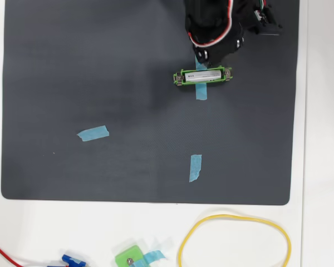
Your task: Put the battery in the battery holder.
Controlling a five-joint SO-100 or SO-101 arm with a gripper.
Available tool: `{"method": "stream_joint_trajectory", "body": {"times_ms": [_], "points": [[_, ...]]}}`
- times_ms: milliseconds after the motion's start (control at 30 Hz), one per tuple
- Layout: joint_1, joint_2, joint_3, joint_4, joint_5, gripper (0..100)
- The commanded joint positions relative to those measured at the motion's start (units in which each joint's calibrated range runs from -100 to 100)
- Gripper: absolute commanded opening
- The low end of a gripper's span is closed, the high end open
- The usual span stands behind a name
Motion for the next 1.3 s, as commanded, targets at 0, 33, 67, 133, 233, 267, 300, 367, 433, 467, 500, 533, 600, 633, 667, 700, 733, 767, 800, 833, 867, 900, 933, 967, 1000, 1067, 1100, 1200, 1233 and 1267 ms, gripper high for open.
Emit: {"method": "stream_joint_trajectory", "body": {"times_ms": [0, 33, 67, 133, 233, 267, 300, 367, 433, 467, 500, 533, 600, 633, 667, 700, 733, 767, 800, 833, 867, 900, 933, 967, 1000, 1067, 1100, 1200, 1233, 1267], "points": [[11.19, -24.51, 9.00, -0.30, 0.66, 0], [16.58, -31.76, 11.99, 0.14, 0.71, 0], [19.39, -35.08, 13.40, 0.14, 0.87, 0], [28.42, -47.53, 17.28, 0.23, 2.69, 0], [36.30, -61.78, 23.45, 0.49, 2.85, 0], [37.34, -65.10, 25.21, 0.49, 2.85, 0], [37.65, -66.38, 26.09, 0.49, 2.85, 0], [37.76, -65.96, 27.50, 0.49, 2.85, 0], [37.76, -65.96, 31.82, -0.30, 2.90, 0], [37.24, -65.96, 33.67, -0.65, 2.90, 0], [36.82, -65.96, 35.25, -2.31, 2.49, 0], [36.82, -65.96, 37.28, -4.67, 2.49, 0], [36.93, -65.96, 39.83, -7.11, 2.43, 0], [37.34, -65.96, 41.77, -8.95, 2.43, 0], [37.65, -65.96, 42.74, -10.00, 2.43, 0], [37.65, -65.96, 42.74, -10.00, 2.38, 0], [37.65, -65.96, 42.74, -10.00, 2.38, 0], [37.65, -65.96, 42.74, -9.30, 2.38, 0], [37.65, -65.96, 42.74, -9.21, 2.38, 0], [37.65, -65.96, 42.74, -9.12, 2.38, 0], [37.65, -65.96, 42.74, -9.12, 2.38, 0], [37.65, -65.96, 42.74, -9.12, 2.38, 0], [37.44, -65.96, 42.74, -9.04, 2.38, 0], [37.34, -65.96, 42.74, -8.42, 2.38, 0], [37.65, -65.96, 42.74, -5.54, 2.38, 0], [37.65, -65.96, 42.74, -3.35, 2.38, 0], [37.65, -65.96, 42.74, -3.35, 2.38, 0], [37.65, -65.96, 42.74, -3.44, 2.38, 0], [37.65, -65.96, 42.74, -3.44, 2.38, 0], [37.65, -65.96, 42.74, -3.44, 2.38, 0]]}}
